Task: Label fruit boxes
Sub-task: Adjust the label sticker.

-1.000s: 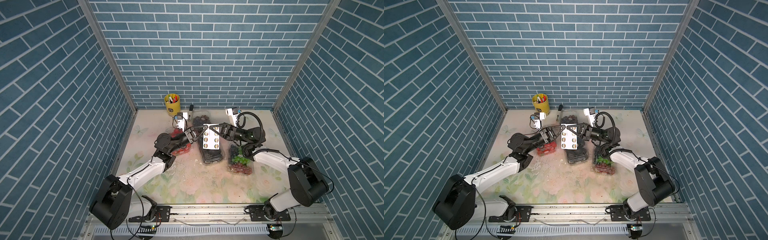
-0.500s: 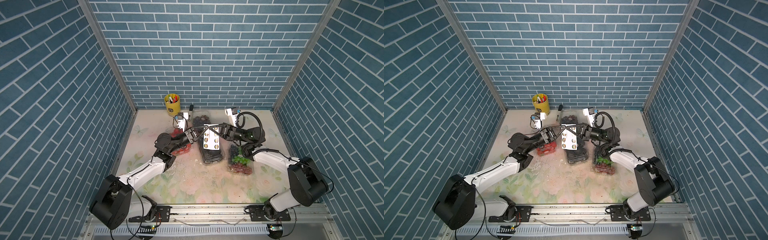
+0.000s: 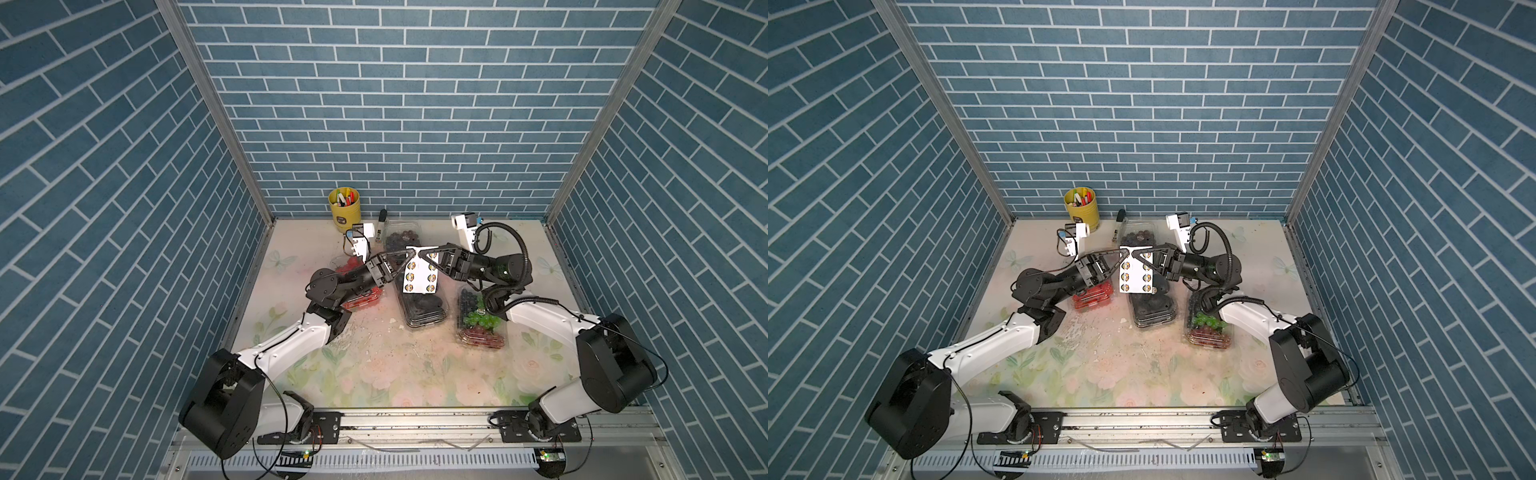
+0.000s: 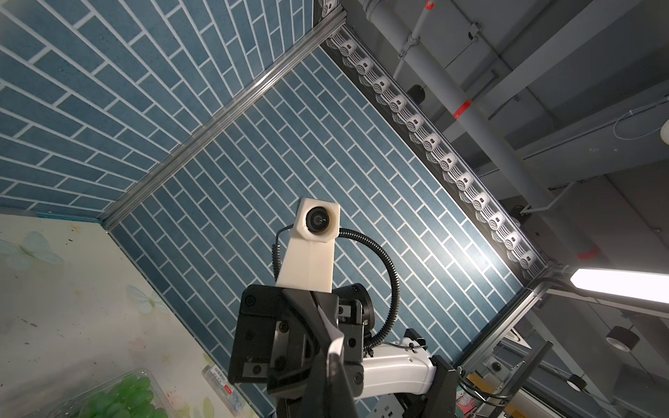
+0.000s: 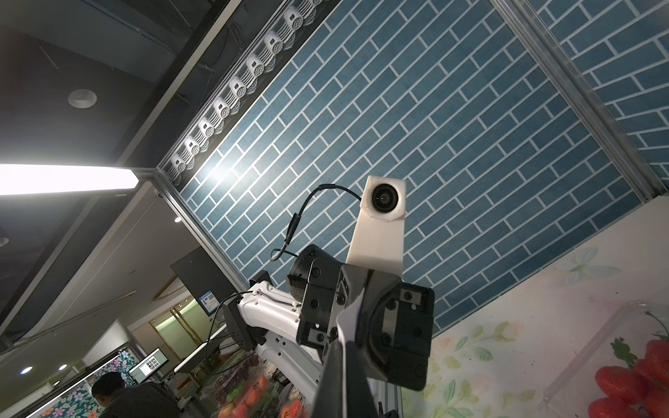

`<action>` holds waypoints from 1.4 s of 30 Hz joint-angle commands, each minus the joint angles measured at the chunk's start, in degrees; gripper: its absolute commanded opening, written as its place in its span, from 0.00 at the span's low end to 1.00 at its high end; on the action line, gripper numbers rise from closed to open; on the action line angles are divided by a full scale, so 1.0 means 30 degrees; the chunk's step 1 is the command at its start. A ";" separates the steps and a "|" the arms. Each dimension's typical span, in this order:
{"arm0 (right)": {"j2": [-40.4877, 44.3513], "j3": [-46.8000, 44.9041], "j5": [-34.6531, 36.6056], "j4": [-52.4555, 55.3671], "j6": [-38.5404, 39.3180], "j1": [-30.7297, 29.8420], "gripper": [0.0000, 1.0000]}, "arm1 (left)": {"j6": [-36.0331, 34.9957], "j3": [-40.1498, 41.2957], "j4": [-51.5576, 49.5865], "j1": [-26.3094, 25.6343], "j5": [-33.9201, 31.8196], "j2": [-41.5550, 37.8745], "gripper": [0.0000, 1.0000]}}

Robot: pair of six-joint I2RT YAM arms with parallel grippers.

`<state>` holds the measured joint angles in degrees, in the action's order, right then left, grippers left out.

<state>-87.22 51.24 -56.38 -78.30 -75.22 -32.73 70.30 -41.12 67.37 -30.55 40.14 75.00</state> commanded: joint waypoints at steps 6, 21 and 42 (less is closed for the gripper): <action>-0.0406 0.0740 -0.0413 -0.0398 -0.0884 -0.0061 0.00 | 0.0413 -0.0149 0.1889 -0.0016 0.0646 0.0431 0.00; 0.0012 0.0794 -0.0636 -0.0451 -0.0961 -0.0210 0.00 | 0.0368 -0.0182 0.1628 -0.0015 0.0551 0.0857 0.00; -0.0104 0.0680 -0.0628 -0.0503 -0.1081 0.0364 0.00 | 0.0307 -0.0148 0.1634 0.0016 0.0642 0.0701 0.00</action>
<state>-87.68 51.81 -57.10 -78.02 -76.27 -31.46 71.33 -41.12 69.84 -30.39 40.69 76.12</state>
